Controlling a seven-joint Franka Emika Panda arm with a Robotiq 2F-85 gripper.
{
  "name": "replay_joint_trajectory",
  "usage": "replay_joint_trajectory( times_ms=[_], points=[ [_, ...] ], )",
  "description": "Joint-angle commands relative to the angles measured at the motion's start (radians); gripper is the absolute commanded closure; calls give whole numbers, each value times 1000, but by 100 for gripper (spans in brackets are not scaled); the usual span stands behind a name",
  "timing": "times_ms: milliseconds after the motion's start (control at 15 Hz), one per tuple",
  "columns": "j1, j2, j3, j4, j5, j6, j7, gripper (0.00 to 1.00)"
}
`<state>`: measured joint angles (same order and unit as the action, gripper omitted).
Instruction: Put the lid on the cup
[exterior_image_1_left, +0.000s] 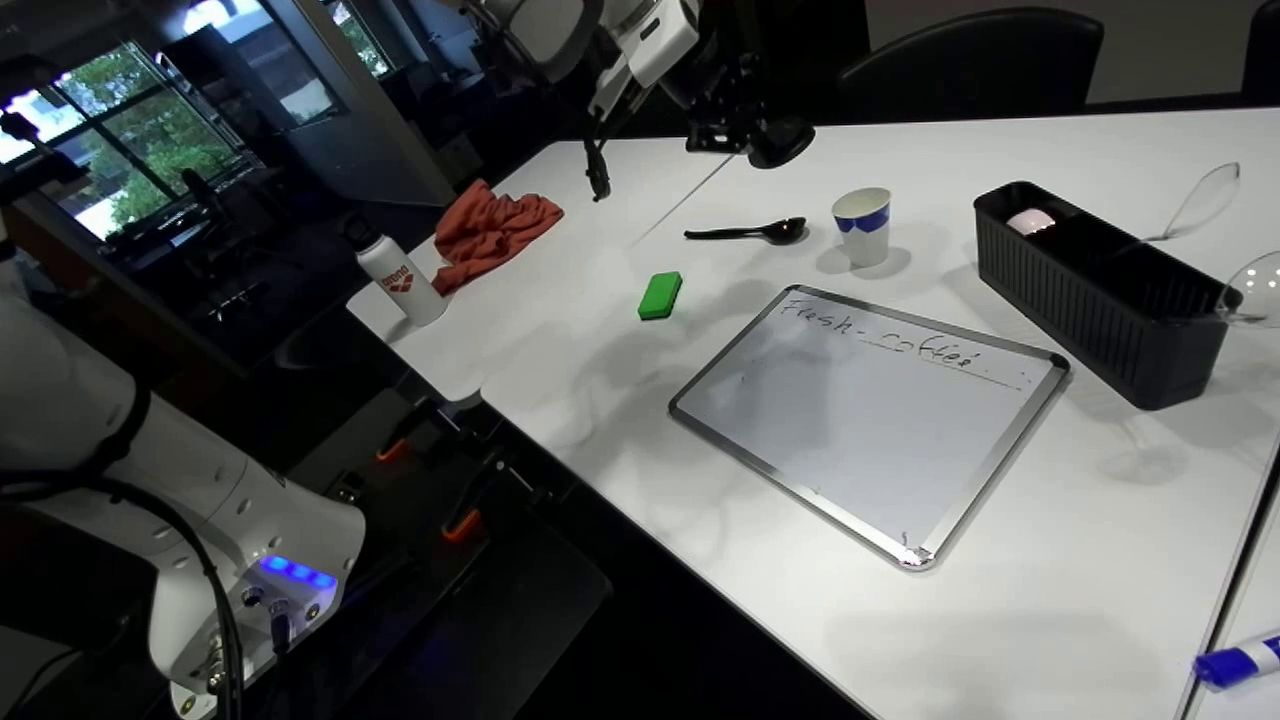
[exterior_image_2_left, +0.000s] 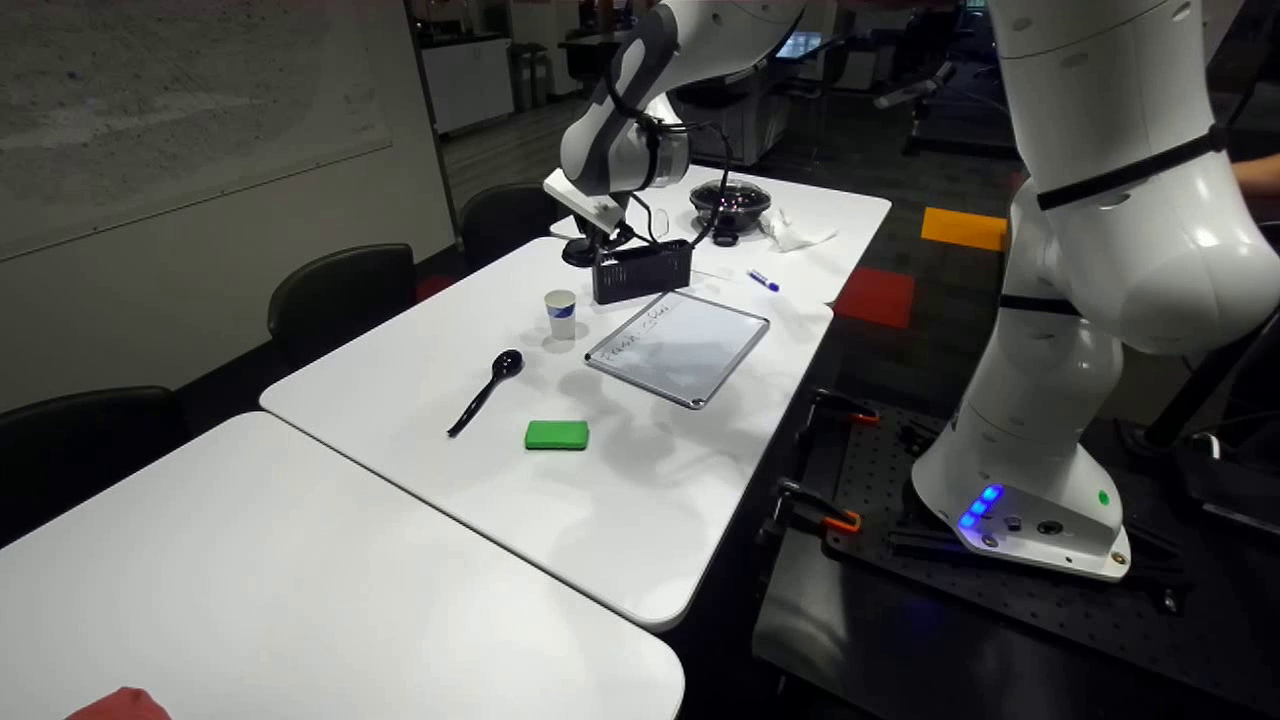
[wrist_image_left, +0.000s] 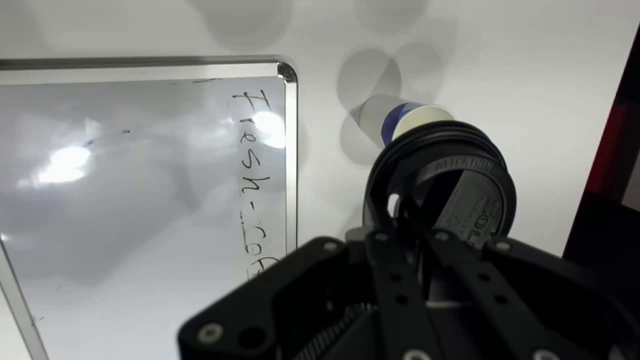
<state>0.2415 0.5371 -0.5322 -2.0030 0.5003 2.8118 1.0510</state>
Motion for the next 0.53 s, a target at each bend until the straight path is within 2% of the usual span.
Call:
replay_joint_trajectory(
  times_ms=[0,133,333,400,467],
  points=[
    [-130,-16,135,35,-97,-7,50,91],
    [-192,-4,200,86,-92,-37,37,91],
    [-206,4,204,96,-90,-39,34,91],
    [-205,5,205,96,-90,-39,34,98],
    [-199,28,198,117,-104,-18,58,98]
  ],
)
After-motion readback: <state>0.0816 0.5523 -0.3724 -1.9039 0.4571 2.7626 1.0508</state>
